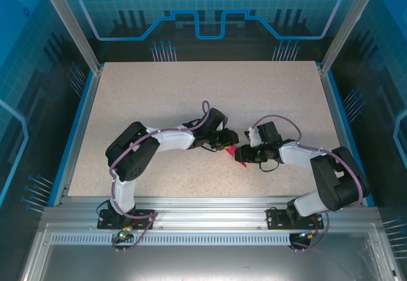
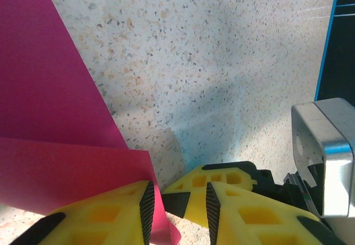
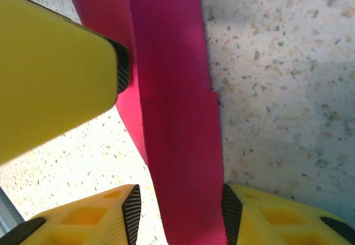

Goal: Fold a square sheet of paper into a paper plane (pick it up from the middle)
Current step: Fold the wing for the fifth time at the center of the table.

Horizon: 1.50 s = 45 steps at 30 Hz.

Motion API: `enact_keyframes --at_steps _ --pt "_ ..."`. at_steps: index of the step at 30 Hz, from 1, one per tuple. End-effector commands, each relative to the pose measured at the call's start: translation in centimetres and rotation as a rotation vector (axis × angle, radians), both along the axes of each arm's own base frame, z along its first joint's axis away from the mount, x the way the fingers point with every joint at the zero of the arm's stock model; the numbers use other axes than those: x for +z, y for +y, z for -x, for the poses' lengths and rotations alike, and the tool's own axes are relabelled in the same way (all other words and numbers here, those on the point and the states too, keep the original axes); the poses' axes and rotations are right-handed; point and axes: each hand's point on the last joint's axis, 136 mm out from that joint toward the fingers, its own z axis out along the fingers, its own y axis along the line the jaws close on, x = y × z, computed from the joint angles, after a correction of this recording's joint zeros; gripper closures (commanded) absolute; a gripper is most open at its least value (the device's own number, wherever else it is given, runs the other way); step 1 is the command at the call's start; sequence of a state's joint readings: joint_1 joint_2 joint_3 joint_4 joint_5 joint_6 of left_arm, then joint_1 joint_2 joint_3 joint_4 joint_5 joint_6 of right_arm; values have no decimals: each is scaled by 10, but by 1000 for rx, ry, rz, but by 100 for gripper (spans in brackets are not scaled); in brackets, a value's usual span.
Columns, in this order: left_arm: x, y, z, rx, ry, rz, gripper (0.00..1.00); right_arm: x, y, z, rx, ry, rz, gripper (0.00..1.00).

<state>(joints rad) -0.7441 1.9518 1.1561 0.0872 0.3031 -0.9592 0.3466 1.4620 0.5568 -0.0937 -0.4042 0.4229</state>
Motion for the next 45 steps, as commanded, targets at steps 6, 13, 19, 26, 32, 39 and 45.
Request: enact_keyframes --at_steps 6,13,19,26,32,39,45 --pt "-2 2 -6 0 -8 -26 67 -1 -6 3 18 43 32 58" --pt "-4 4 -7 5 -7 -32 67 -4 -3 3 17 62 16 71" --pt "-3 5 -9 3 -8 -31 67 -1 7 6 16 76 -59 80" --pt "-11 8 -6 -3 10 -52 67 -6 3 6 -11 84 -41 79" --pt "-22 11 -2 -2 36 -78 67 -15 3 10 -13 133 -34 79" --pt "-22 12 -5 1 28 -87 67 -23 -1 9 -38 160 -6 86" --pt "-17 9 -9 -17 -5 -85 67 -29 1 13 -43 187 -5 90"
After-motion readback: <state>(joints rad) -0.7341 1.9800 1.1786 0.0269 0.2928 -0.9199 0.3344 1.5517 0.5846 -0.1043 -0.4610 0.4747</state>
